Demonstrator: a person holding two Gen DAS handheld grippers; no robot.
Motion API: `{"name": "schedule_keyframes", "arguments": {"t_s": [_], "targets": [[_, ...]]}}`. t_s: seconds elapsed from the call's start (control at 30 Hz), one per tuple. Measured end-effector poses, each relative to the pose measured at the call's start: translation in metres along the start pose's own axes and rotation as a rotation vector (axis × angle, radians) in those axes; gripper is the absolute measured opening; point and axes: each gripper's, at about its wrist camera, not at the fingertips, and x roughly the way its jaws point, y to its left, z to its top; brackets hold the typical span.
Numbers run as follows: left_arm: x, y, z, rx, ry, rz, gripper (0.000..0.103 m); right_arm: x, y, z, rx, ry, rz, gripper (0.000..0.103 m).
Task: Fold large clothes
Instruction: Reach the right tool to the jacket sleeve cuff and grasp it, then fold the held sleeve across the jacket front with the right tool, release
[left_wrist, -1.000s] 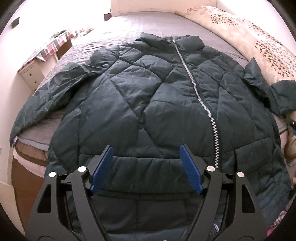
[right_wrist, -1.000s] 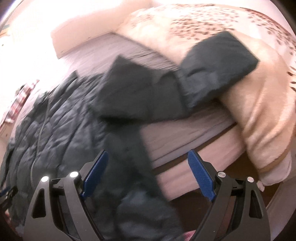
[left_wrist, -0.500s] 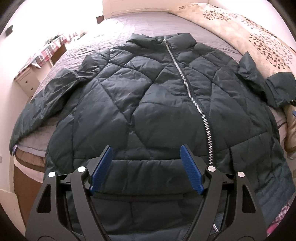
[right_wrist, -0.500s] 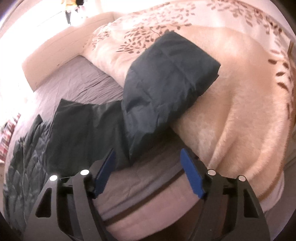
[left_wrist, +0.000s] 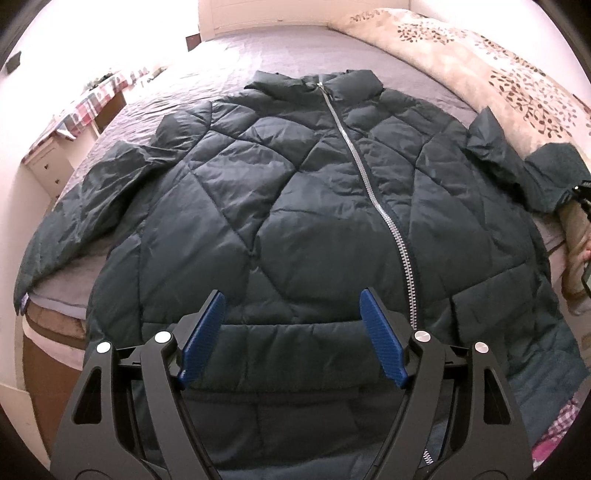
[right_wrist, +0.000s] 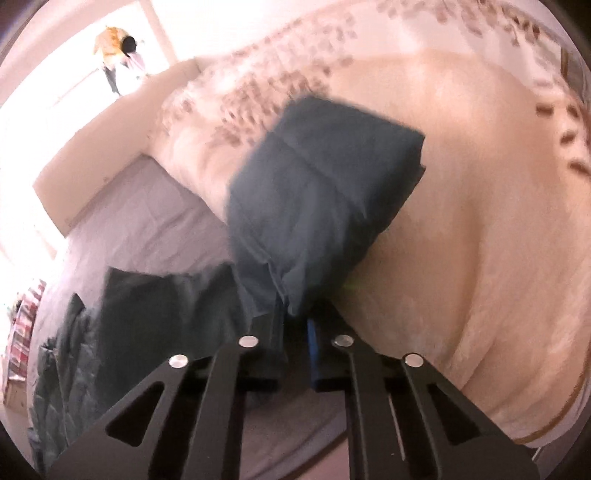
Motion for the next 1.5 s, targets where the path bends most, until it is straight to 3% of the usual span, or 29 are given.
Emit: {"name": "schedule_keyframes", "arguments": {"t_s": [0.27,0.5,0.63,0.73,0.9,1.03,1.07,1.13,1.17,1.33,1.5], "targets": [[0.0,0.015,0.002,-0.049,-0.024,-0.053,0.075,-0.077,0.096,0.031,-0.252,-0.218,0.15,0.008],[-0.005,0.041,0.002,-0.12,-0.072,-0.083,0.075,-0.127,0.235,0.02,-0.492,-0.262,0.405,0.008],[-0.005,0.062,-0.001,-0.19,-0.084,-0.101,0.075,-0.135,0.307,-0.019,-0.65,-0.215,0.527,0.008],[-0.006,0.077,-0.004,-0.24,-0.092,-0.113,0.075,-0.128,0.354,-0.067,-0.788,-0.142,0.582,0.008],[-0.006,0.098,-0.009,-0.28,-0.111,-0.12,0.075,-0.092,0.397,-0.145,-0.951,0.031,0.58,0.008],[-0.005,0.109,-0.011,-0.305,-0.113,-0.133,0.075,-0.069,0.408,-0.207,-1.049,0.169,0.546,0.008],[-0.004,0.11,-0.011,-0.308,-0.112,-0.135,0.075,-0.069,0.412,-0.218,-1.07,0.193,0.544,0.012],[-0.002,0.112,-0.011,-0.312,-0.106,-0.138,0.075,-0.064,0.412,-0.236,-1.103,0.268,0.55,0.052],[-0.001,0.113,-0.01,-0.315,-0.103,-0.14,0.075,-0.063,0.413,-0.241,-1.109,0.286,0.539,0.078],[-0.001,0.112,-0.008,-0.304,-0.102,-0.129,0.075,-0.072,0.408,-0.246,-1.108,0.27,0.569,0.079],[-0.003,0.112,0.001,-0.284,-0.109,-0.104,0.075,-0.079,0.387,-0.227,-1.014,0.287,0.603,0.079]]}}
